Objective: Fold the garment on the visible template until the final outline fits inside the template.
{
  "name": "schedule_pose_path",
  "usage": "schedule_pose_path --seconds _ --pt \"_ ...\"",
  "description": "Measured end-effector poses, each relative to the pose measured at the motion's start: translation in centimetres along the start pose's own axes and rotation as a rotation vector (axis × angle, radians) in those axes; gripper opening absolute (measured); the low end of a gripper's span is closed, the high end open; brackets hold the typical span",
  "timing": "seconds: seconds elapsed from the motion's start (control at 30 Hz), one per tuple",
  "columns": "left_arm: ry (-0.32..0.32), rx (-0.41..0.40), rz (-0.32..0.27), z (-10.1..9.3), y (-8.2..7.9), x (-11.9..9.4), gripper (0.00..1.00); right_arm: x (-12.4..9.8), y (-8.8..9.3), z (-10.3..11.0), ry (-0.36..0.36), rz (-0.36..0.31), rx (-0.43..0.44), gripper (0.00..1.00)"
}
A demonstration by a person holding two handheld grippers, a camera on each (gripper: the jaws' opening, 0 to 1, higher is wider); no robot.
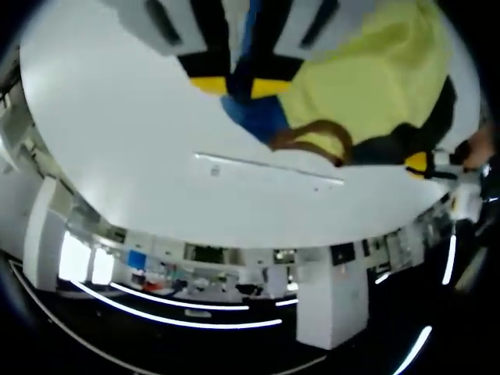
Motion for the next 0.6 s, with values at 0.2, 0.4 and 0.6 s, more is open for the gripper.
schedule_pose_path --seconds 0.2,0.4,0.6 --pt "0.02 -0.033 -0.031 -0.1 -0.9 -1.6 0.48 -1.8 -0.7 1.2 -0.066 -0.041 0.045 0.46" --pt "0.056 -0.015 -0.057 -0.8 -0.9 -3.9 0.66 -4.3 0.1 2.5 -0.138 -0.041 0.098 0.67" --pt "0.083 -0.021 -0.073 -1.3 0.1 -5.7 0.87 -6.9 1.2 4.2 -0.227 -0.034 0.107 0.83"
Point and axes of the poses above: the point that each gripper's makers call its tool centre point, and the gripper's own axes: x roughly forward along the fingers, z roughly to its left, y roughly out of its underside, the point moved 3 cm from there along -x, roughly backward along the fingers, and after that the axes turned 1 degree about -x, right-handed, at the moved point
